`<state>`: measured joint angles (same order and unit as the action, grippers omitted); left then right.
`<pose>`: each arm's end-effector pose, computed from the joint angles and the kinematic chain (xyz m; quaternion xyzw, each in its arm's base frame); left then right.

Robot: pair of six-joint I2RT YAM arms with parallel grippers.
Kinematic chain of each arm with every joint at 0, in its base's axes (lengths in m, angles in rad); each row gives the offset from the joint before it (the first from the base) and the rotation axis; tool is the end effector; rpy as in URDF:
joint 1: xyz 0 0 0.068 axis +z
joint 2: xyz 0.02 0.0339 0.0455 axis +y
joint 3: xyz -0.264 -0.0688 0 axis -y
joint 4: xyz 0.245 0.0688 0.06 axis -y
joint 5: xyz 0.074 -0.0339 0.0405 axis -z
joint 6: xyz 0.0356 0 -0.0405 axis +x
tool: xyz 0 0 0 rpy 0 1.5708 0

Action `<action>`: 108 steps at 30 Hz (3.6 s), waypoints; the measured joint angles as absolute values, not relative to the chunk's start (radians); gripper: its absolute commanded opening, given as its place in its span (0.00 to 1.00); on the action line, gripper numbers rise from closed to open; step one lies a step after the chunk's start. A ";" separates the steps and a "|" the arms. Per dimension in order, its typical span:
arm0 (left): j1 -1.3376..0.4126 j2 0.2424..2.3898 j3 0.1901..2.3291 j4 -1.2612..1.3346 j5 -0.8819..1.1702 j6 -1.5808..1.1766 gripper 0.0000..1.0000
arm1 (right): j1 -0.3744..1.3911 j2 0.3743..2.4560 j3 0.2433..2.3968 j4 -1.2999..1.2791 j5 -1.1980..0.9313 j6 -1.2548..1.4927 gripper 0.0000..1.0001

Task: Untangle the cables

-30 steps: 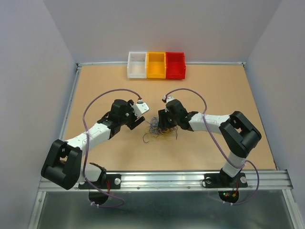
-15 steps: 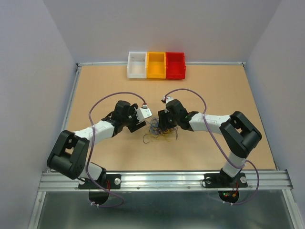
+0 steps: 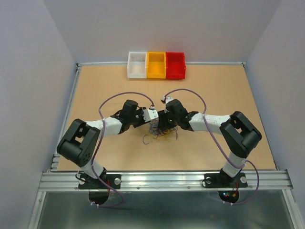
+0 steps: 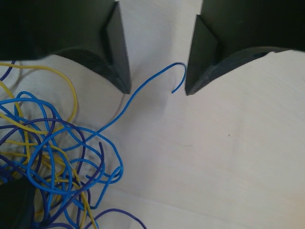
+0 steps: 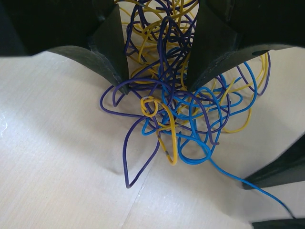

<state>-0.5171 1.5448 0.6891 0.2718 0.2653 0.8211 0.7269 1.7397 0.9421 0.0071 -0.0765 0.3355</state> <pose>0.2644 -0.1611 0.1720 0.5906 0.6459 -0.0440 0.4817 0.2638 0.2383 0.1625 -0.1940 0.9037 0.2230 0.3098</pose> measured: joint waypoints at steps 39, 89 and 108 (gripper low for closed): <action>-0.224 1.123 1.117 -0.028 0.207 0.215 0.00 | 0.367 1.177 0.619 0.178 0.214 0.765 0.09; -0.263 1.235 1.943 -0.316 0.712 0.094 0.00 | 0.682 1.519 0.844 0.476 -0.295 0.144 0.32; -0.262 1.283 1.141 0.134 0.523 0.065 0.00 | 0.683 1.189 1.305 0.256 -0.299 0.272 0.01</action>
